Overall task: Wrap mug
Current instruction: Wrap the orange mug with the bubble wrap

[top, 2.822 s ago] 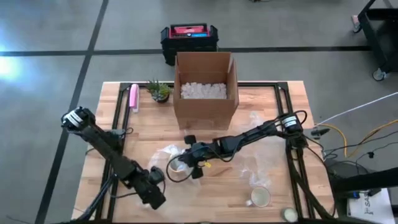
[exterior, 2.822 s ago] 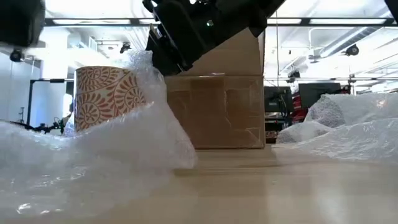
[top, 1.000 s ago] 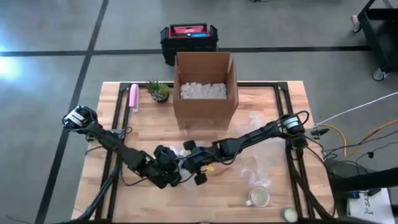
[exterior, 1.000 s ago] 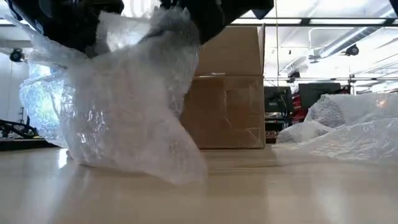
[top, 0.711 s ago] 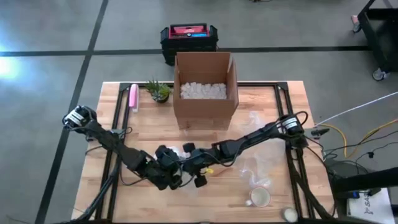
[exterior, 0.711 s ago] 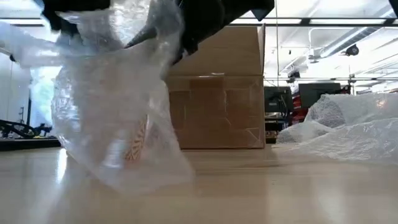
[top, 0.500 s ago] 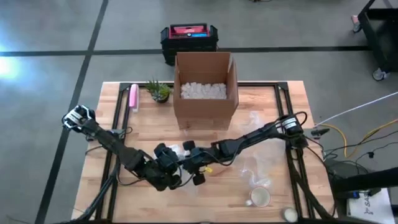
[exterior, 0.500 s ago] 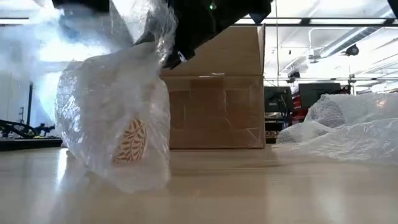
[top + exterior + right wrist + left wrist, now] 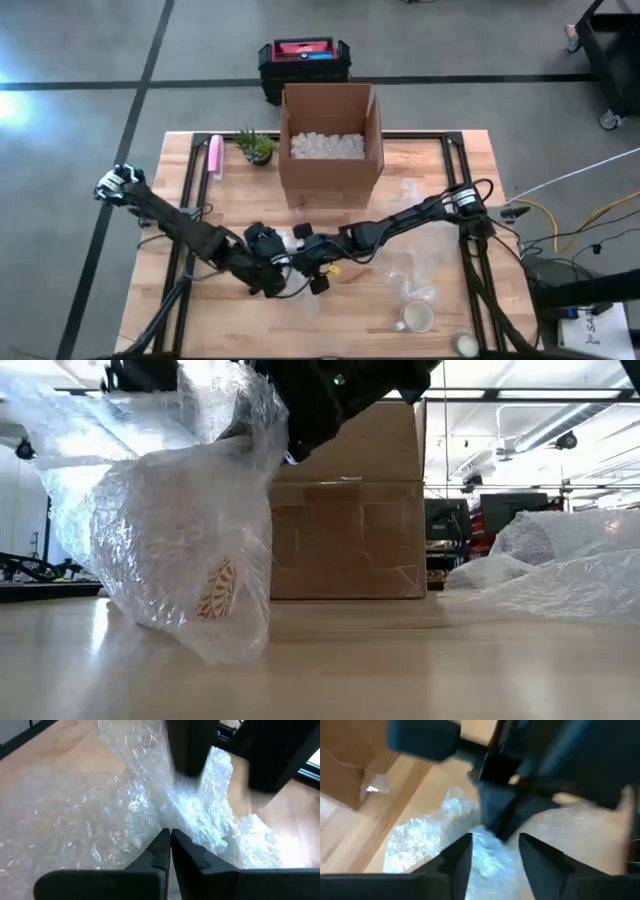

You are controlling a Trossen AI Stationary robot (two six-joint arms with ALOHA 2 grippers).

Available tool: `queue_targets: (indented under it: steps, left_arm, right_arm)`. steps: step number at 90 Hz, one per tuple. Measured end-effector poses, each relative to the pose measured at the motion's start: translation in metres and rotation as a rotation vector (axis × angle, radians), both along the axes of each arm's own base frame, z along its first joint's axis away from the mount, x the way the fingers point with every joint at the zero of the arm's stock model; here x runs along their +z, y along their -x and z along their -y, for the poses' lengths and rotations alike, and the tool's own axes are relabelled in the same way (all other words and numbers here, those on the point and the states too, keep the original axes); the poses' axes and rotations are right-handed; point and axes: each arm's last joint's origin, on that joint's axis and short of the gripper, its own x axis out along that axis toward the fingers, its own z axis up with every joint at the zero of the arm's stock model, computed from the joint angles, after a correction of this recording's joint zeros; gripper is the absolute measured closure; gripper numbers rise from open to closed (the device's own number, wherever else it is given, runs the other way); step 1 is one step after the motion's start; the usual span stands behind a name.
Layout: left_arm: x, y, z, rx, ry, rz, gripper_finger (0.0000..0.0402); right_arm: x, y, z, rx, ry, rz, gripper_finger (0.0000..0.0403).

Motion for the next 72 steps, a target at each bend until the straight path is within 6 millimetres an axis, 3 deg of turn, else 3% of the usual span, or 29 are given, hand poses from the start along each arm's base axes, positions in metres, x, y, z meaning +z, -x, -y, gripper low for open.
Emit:
queue_targets:
  steps: [16,29,45,59,72]
  left_arm:
    - [0.003,0.022,0.005,0.06,0.048,-0.043,0.0223]
    - [-0.027,0.035,0.007,0.072,0.064,-0.205,0.0238]
    - [-0.06,0.042,0.004,0.111,0.051,-0.263,0.0275]
    - [-0.07,0.034,0.003,0.113,0.035,-0.136,0.0309]
    - [-0.062,0.021,0.011,0.033,0.017,0.028,0.0337]
  right_arm:
    - [0.0,0.001,0.0,0.003,0.0,-0.011,0.04]
    - [-0.001,0.002,0.0,0.001,-0.001,-0.024,0.04]
    - [-0.002,0.002,0.0,-0.002,-0.002,-0.037,0.04]
    - [-0.003,0.003,0.0,-0.002,-0.001,-0.041,0.04]
    - [-0.004,0.003,0.001,-0.002,0.0,-0.049,0.04]
